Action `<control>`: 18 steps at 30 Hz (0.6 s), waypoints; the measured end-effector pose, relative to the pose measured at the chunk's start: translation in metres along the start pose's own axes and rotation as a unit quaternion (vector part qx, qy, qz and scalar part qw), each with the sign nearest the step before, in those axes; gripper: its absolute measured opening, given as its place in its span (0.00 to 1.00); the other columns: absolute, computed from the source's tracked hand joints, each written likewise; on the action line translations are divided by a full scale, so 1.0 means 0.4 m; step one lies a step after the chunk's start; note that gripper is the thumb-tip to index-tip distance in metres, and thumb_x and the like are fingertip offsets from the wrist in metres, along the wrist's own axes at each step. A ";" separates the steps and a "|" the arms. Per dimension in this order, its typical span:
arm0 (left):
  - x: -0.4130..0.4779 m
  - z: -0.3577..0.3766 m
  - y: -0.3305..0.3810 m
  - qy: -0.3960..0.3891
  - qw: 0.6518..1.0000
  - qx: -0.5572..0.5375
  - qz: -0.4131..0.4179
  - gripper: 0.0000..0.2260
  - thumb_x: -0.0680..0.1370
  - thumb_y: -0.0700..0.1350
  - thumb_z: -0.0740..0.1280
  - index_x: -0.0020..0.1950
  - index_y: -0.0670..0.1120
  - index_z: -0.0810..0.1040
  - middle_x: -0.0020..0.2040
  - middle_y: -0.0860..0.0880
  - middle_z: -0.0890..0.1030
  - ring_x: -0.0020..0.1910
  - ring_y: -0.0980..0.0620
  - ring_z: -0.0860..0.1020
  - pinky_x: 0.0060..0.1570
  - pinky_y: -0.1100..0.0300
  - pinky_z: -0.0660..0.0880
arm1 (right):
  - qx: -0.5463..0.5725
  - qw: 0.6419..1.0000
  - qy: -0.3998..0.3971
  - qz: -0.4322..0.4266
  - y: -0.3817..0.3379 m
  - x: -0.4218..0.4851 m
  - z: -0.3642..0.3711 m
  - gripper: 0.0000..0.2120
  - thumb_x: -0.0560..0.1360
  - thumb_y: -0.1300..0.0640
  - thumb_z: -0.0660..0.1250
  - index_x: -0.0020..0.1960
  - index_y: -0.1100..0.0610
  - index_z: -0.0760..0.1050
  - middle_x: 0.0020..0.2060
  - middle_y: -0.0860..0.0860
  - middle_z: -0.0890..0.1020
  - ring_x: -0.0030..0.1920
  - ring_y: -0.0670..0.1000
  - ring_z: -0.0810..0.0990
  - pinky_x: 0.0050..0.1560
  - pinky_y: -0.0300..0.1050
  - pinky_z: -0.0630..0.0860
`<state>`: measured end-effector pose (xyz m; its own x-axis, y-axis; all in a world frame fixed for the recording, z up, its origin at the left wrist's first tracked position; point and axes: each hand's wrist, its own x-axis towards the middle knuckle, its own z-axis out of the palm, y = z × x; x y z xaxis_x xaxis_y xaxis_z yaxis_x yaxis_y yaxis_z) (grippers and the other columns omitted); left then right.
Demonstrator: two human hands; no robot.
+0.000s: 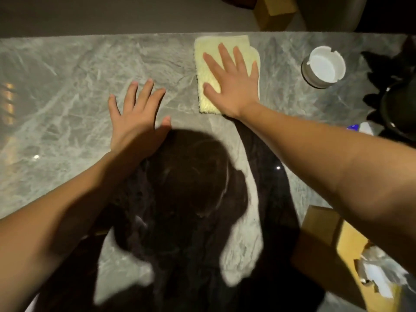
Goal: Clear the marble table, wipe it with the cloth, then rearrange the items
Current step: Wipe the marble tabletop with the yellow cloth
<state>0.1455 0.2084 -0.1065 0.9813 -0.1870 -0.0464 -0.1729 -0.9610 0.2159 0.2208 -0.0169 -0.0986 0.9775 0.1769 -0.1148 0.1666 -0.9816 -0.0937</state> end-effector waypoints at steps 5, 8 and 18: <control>-0.002 -0.006 0.003 0.001 1.000 -0.024 -0.003 0.24 0.78 0.55 0.55 0.74 0.53 0.57 0.78 0.51 0.53 0.77 0.47 0.48 0.71 0.35 0.44 | 0.002 1.000 0.001 0.010 -0.030 -0.227 0.028 0.32 0.74 0.36 0.51 0.77 0.40 0.51 0.79 0.49 0.50 0.78 0.58 0.46 0.72 0.69 0.45; -0.010 0.002 0.000 0.006 1.000 -0.010 0.013 0.24 0.79 0.56 0.53 0.74 0.52 0.56 0.78 0.50 0.53 0.77 0.45 0.49 0.69 0.33 0.47 | -0.003 1.000 -0.011 0.017 -0.056 -0.401 0.060 0.32 0.75 0.35 0.51 0.77 0.41 0.54 0.78 0.50 0.53 0.78 0.60 0.49 0.71 0.70 0.49; -0.153 0.001 0.079 -0.096 0.987 -0.011 0.131 0.31 0.73 0.66 0.46 0.75 0.58 0.56 0.79 0.53 0.51 0.78 0.47 0.46 0.70 0.34 0.42 | 0.033 0.990 -0.045 0.127 -0.251 -1.001 0.112 0.28 0.78 0.42 0.48 0.78 0.42 0.49 0.79 0.52 0.50 0.77 0.61 0.51 0.66 0.68 0.57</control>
<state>0.0799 0.1895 -0.0973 0.8688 -0.4652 -0.1695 -0.4141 -0.8704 0.2665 -0.1933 0.0139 -0.0875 0.9707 -0.0655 -0.2313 -0.0943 -0.9888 -0.1154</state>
